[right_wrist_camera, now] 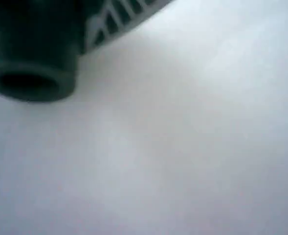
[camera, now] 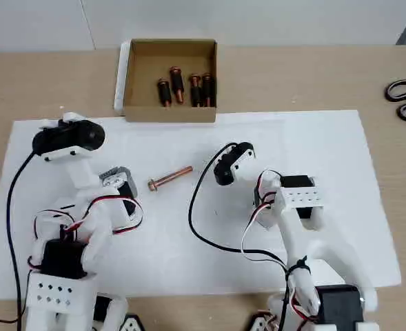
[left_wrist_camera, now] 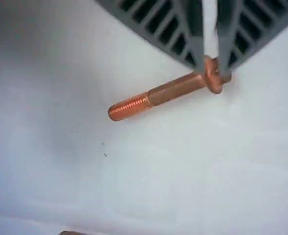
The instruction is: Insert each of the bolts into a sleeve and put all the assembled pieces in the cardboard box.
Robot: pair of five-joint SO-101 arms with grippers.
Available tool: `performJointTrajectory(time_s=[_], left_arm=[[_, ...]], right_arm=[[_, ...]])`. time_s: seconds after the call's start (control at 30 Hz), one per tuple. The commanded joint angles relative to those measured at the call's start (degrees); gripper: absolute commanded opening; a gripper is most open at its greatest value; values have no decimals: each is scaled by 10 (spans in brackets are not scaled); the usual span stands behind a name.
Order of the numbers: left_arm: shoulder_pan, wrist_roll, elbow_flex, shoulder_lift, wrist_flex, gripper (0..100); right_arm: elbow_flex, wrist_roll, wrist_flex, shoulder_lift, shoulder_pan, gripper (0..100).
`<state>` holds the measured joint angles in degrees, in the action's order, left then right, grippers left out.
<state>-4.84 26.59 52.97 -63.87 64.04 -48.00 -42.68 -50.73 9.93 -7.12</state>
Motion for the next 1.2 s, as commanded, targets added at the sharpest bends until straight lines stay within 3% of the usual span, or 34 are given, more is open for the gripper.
performJointTrajectory(time_s=[0.0, 0.23, 0.7, 0.93, 1.17], left_arm=[[-3, -3, -7, -2, -12, 6], [-3, -3, -22, -2, -10, 6], [-3, 31, -160, 39, 4, 6], [-3, 98, -354, 202, 103, 6], [-4, 186, -565, 385, 177, 6]], right_arm=[[-2, 0, -2, -35, -2, 9], [27, 7, -2, -32, 1, 2], [200, 221, -188, 131, -46, 2], [235, 344, -263, 189, -46, 2], [239, 378, -299, 312, -47, 2]])
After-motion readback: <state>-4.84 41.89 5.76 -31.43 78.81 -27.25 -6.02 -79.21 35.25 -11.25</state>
